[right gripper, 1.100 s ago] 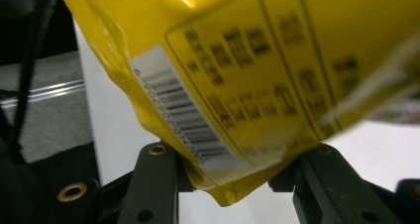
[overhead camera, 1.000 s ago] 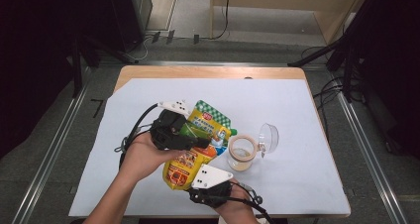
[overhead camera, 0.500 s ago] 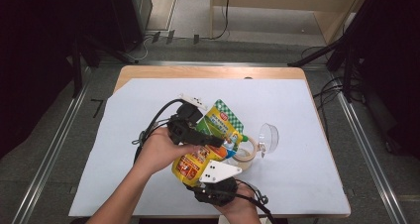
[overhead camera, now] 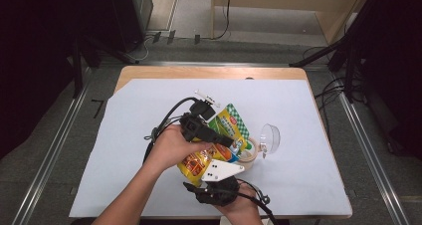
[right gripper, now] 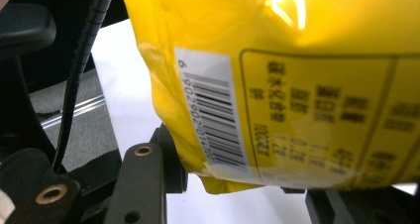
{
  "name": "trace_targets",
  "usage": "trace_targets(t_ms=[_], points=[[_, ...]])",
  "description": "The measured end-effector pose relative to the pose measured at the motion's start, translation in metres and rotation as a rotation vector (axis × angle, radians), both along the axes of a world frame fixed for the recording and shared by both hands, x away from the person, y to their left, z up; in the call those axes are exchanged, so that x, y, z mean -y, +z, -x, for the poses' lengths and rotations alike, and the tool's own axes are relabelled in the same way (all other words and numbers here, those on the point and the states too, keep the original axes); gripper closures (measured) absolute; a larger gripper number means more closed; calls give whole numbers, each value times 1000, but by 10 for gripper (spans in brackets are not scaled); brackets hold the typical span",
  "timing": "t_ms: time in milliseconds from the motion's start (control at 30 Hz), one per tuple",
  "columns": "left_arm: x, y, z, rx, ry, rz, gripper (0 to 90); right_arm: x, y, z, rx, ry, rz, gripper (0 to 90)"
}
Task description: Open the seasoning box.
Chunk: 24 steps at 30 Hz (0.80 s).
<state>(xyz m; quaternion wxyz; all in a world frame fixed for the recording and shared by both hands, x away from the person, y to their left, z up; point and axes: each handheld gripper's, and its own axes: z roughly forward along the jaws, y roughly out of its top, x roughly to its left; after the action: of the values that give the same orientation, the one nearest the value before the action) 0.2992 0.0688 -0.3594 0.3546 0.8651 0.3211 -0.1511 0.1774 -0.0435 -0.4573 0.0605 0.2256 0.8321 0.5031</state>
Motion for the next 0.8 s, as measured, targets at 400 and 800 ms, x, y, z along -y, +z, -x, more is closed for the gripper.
trace_targets(t_ms=[400,800], points=[[-5,3,5,30,20,-38,631,8,-1,-13,-108,-42,-95,605],[1,-4,4,-1,10,-58,747,-2,-1,-7,-88,24,-53,557]])
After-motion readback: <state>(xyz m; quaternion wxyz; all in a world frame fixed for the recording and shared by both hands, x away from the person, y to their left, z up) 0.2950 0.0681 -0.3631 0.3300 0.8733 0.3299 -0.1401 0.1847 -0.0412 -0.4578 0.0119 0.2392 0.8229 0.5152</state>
